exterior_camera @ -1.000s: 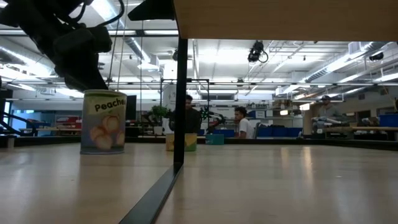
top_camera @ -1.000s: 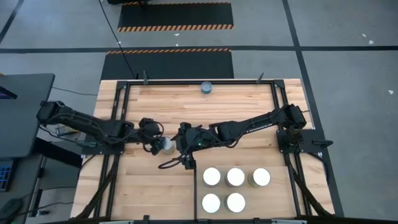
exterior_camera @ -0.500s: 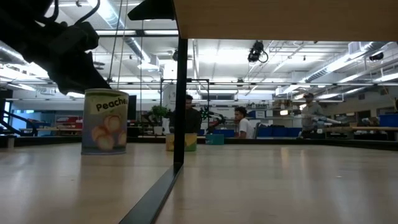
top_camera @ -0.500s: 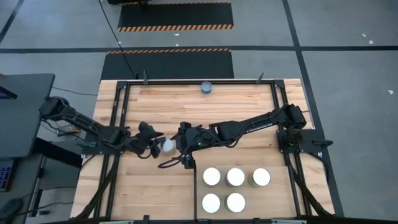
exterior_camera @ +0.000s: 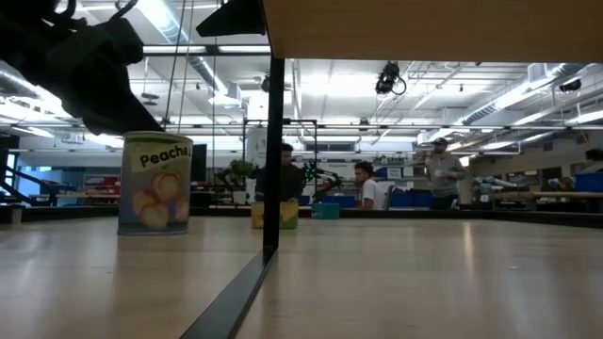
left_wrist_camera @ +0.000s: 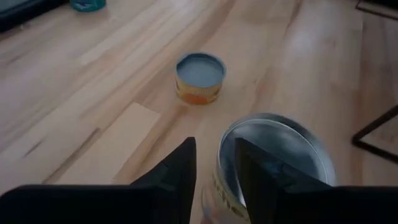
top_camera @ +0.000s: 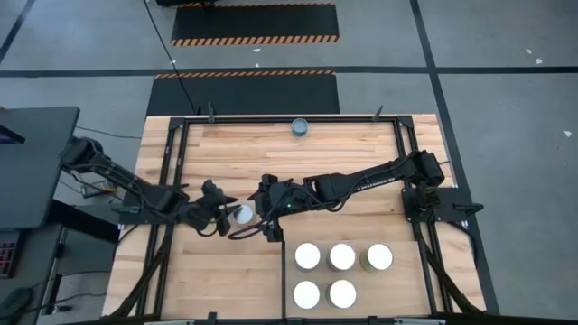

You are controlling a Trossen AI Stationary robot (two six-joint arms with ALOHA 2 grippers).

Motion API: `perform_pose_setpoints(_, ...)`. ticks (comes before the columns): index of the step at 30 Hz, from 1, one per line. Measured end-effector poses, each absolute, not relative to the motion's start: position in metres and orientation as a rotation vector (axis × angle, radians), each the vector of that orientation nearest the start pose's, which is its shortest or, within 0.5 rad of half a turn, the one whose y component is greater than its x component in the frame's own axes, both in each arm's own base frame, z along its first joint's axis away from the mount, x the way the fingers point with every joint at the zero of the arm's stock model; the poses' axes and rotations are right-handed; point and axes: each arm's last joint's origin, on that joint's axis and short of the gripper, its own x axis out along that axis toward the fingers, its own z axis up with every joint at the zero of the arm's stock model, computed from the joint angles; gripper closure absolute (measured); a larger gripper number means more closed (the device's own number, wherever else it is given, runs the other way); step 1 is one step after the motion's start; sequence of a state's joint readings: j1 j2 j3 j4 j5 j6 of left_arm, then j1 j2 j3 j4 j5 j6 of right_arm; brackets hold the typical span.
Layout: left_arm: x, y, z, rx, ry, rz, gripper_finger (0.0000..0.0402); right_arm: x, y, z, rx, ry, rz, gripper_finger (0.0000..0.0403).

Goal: Pick and place cans onto a shelf
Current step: Put the canned carrots aligned with the other canned carrots on the shelf

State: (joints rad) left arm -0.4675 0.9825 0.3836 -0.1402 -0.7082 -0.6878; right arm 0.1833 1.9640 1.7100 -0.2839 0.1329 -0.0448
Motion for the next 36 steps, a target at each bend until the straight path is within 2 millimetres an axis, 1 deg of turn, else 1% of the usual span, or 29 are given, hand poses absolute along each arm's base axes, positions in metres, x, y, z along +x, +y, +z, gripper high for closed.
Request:
perform_pose_setpoints(4, 0.161, -0.064, 0.171, -0.245, 0.501, 0.469, 0.0285, 0.449, 0.080, 0.294, -0.129, 0.532, 0.062, 0.0028)
perform_pose_setpoints(14, 0.160, -0.070, 0.173, -0.267, 0.486, 0.430, 0.0285, 0.449, 0.078, 0.294, -0.129, 0.531, 0.059, 0.0028)
perform_pose_setpoints(25, 0.166, -0.071, 0.164, -0.276, 0.492, 0.502, 0.0287, 0.449, 0.078, 0.294, -0.127, 0.532, 0.059, 0.0028)
perform_pose_setpoints(27, 0.167, -0.071, 0.163, -0.281, 0.486, 0.509, 0.0296, 0.449, 0.078, 0.294, -0.127, 0.532, 0.059, 0.0028)
perform_pose_setpoints(29, 0.168, -0.072, 0.162, -0.281, 0.482, 0.508, 0.0314, 0.449, 0.078, 0.294, -0.127, 0.532, 0.059, 0.0028)
perform_pose_setpoints(34, 0.171, -0.074, 0.158, -0.272, 0.489, 0.514, 0.0386, 0.449, 0.078, 0.294, -0.127, 0.532, 0.059, 0.0028)
perform_pose_setpoints(36, 0.171, -0.074, 0.158, -0.269, 0.487, 0.516, 0.0392, 0.449, 0.078, 0.294, -0.132, 0.531, 0.060, 0.0028)
